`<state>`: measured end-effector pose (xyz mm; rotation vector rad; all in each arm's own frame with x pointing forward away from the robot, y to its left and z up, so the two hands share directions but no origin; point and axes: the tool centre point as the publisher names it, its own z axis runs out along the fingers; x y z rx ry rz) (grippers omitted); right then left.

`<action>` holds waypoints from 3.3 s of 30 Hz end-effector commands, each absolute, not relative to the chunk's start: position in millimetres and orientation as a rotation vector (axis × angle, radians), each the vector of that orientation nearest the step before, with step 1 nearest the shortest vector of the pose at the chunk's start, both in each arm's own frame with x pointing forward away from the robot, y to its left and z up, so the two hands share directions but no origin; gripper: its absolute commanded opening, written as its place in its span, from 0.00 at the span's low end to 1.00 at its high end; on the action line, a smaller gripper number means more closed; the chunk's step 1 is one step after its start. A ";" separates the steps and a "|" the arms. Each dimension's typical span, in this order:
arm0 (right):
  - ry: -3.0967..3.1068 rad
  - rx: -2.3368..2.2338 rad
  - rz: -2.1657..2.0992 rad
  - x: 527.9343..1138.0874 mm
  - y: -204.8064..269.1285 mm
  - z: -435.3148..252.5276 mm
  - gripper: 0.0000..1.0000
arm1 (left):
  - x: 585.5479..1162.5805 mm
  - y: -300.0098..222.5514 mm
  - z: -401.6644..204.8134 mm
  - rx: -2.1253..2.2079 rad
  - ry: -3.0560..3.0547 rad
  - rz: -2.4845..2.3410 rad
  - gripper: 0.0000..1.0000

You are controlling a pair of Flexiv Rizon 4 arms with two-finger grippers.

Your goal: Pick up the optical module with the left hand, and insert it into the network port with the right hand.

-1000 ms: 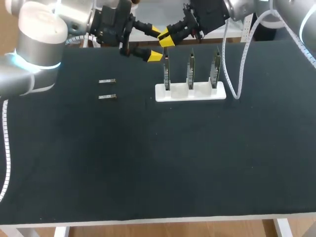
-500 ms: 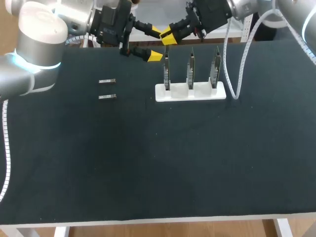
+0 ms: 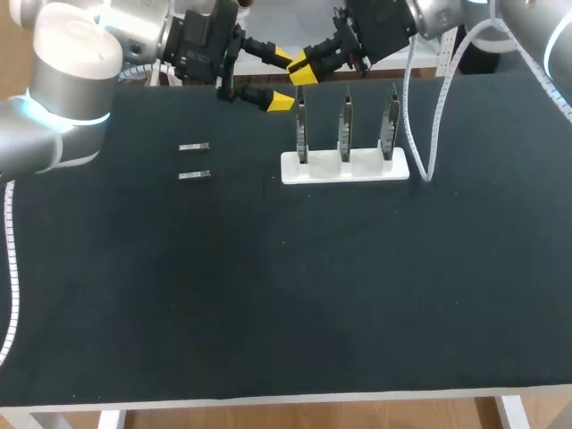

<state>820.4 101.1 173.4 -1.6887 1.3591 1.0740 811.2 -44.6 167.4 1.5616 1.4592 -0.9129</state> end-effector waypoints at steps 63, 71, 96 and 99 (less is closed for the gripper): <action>1.349 -1.792 1.188 818.1 95.8 173.3 0.00 | 814.2 -45.7 168.1 1.569 1.462 -0.916 1.00; 1.349 -1.791 1.175 821.1 94.2 175.8 0.00 | 814.2 -45.7 168.1 1.569 1.462 -0.916 1.00; 1.347 -1.793 1.185 824.1 101.1 171.3 0.00 | 814.2 -45.7 168.1 1.569 1.462 -0.916 1.00; 1.348 -1.795 1.188 825.4 101.8 170.3 0.00 | 814.2 -45.7 168.1 1.569 1.462 -0.916 1.00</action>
